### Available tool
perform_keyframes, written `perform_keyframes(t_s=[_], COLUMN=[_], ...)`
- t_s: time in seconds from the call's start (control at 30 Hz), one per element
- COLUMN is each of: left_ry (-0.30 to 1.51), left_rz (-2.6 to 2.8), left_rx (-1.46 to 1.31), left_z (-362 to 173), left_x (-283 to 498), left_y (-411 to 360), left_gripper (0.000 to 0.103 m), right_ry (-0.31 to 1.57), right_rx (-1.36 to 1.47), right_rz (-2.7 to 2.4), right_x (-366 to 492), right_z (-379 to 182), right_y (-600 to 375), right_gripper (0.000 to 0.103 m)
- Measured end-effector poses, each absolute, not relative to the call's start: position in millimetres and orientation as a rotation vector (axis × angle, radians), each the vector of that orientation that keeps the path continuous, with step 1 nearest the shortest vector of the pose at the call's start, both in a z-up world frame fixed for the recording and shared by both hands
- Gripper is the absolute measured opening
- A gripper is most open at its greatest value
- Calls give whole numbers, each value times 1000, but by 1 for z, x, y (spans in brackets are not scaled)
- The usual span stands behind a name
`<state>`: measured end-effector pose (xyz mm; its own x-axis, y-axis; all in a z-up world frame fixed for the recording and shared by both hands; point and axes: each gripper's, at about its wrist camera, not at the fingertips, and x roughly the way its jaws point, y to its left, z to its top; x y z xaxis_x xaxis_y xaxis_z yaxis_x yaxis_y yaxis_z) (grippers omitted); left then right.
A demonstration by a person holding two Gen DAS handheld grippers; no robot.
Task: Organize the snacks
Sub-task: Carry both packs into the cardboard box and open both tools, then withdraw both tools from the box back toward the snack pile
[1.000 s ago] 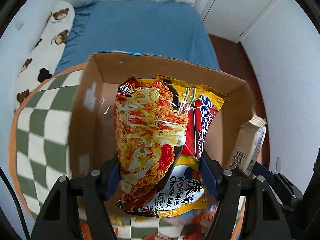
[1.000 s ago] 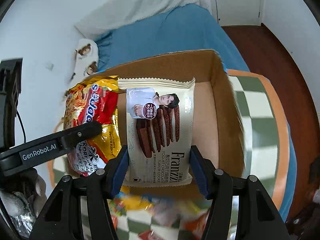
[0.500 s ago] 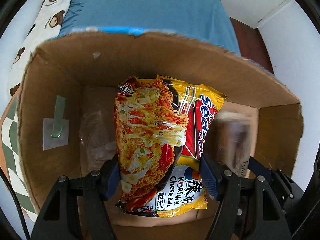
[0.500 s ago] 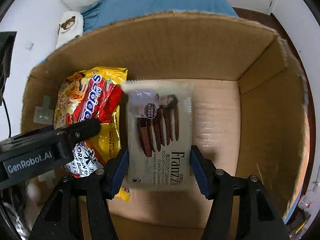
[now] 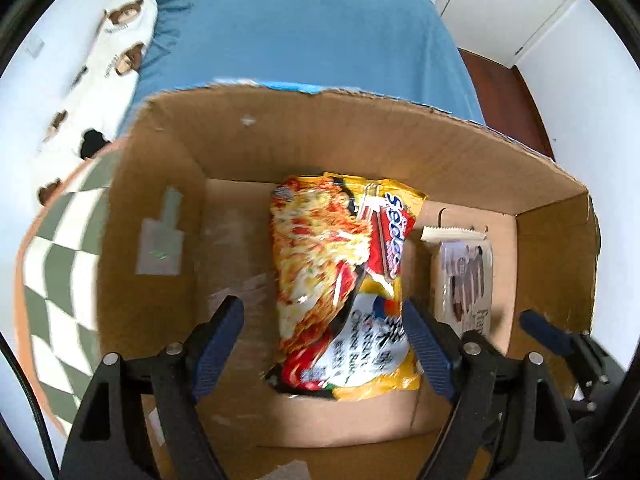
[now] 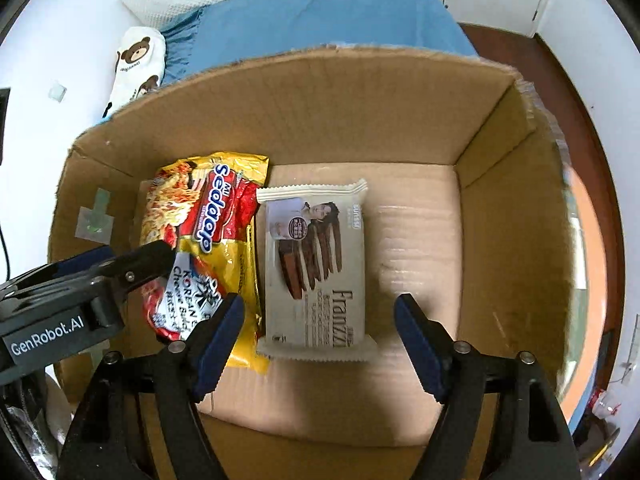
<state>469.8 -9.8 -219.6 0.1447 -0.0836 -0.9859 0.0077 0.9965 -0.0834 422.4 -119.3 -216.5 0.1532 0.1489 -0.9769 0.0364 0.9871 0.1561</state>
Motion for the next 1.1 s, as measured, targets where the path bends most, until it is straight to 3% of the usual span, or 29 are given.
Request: perform_keyframes(t_s=[0.87,1.1], left_ry=[1043,1023], left_rz=[-88,-86], left_rx=[-22,-33], left_z=[-76,-68], left_x=[297,257], left_y=[25,32], left_gripper=[81,81], right_ry=[1071,1050], right_rx=[118,155], right_rz=[38,39], right_x=[271,227], right_z=[-59,-43], right_y=[-104,-103], right_gripper=[79,79])
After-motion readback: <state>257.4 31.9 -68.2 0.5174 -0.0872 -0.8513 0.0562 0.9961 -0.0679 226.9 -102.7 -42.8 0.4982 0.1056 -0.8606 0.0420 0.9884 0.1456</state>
